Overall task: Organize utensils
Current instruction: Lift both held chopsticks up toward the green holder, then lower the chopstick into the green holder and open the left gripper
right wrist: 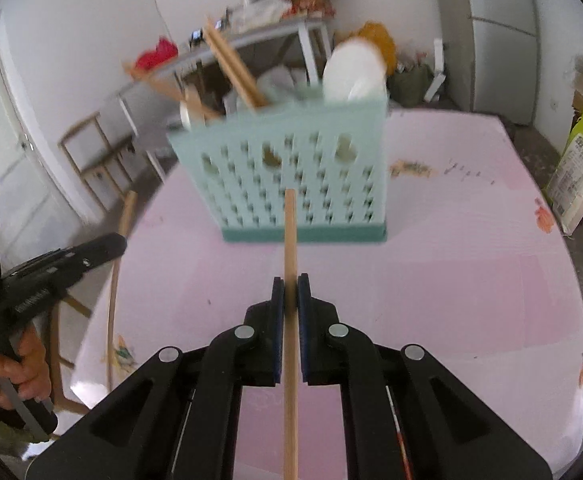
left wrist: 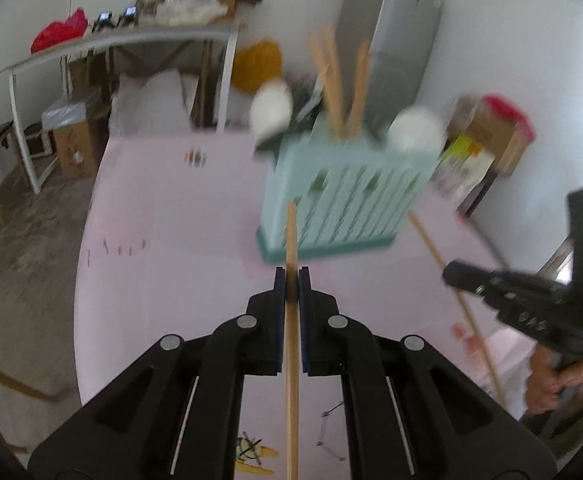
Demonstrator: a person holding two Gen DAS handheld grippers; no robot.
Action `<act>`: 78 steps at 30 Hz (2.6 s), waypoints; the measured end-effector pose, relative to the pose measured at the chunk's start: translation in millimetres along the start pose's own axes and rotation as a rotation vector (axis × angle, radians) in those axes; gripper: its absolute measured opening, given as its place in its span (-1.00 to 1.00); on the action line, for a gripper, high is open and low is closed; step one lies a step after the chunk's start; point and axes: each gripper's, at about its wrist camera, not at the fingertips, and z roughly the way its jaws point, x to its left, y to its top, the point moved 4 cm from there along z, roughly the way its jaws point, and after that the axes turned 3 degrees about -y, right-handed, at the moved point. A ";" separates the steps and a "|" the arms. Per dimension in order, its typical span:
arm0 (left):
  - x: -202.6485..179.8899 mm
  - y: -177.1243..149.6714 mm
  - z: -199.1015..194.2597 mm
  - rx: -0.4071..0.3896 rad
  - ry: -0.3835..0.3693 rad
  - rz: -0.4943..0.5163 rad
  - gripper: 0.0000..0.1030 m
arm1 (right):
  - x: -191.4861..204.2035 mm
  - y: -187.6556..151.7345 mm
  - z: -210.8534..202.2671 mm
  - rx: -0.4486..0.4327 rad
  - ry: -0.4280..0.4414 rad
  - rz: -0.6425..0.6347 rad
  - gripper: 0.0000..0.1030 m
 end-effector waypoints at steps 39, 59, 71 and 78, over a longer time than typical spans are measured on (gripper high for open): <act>-39.3 173.1 28.4 -0.438 -0.098 -0.090 -0.91 | -62.6 31.0 -24.9 -0.121 0.007 0.149 -0.87; -26.5 109.4 -2.0 -0.370 -0.181 -0.097 -0.49 | -55.5 37.5 -37.0 -0.149 0.012 0.126 -0.87; -1.1 63.6 -17.5 -0.270 -0.001 -0.043 -0.34 | -7.7 112.4 -59.7 -0.338 0.123 -0.018 -0.87; 15.2 47.4 -12.6 -0.188 0.115 -0.009 -0.10 | 22.6 171.0 -66.8 -0.513 0.261 -0.085 -0.87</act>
